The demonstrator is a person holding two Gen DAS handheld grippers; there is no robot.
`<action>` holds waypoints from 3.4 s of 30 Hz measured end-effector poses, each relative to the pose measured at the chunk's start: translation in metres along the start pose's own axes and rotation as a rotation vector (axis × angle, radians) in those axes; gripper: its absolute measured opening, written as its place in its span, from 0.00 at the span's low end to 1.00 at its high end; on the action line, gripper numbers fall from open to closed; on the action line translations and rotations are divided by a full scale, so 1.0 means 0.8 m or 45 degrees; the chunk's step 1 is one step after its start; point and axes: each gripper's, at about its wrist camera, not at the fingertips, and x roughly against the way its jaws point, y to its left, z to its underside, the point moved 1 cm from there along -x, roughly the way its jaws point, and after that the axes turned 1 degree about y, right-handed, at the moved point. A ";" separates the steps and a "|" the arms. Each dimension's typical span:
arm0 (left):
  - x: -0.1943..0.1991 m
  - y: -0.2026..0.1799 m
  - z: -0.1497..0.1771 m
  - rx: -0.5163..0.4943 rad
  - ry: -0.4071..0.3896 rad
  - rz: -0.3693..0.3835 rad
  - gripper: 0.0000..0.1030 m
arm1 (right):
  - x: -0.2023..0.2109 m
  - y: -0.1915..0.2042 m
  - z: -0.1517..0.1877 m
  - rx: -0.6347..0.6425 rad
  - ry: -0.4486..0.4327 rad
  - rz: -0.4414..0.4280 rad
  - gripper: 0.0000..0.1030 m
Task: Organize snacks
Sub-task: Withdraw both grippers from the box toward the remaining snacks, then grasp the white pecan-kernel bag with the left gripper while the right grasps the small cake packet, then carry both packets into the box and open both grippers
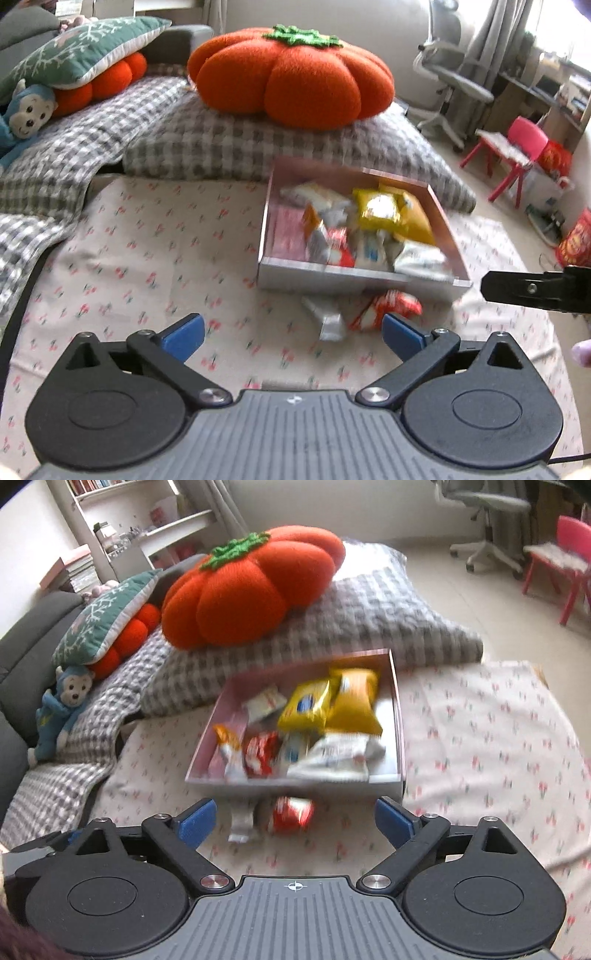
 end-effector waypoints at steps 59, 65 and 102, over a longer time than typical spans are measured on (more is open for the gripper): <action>-0.027 -0.002 0.125 -0.111 0.074 0.142 0.54 | -0.055 0.040 0.181 0.591 0.186 0.074 0.93; -0.027 0.000 0.122 -0.090 0.077 0.146 0.49 | -0.057 0.047 0.180 0.616 0.158 0.048 0.90; -0.010 0.010 0.098 0.000 0.020 0.143 0.39 | -0.037 0.037 0.138 0.444 0.082 -0.032 0.32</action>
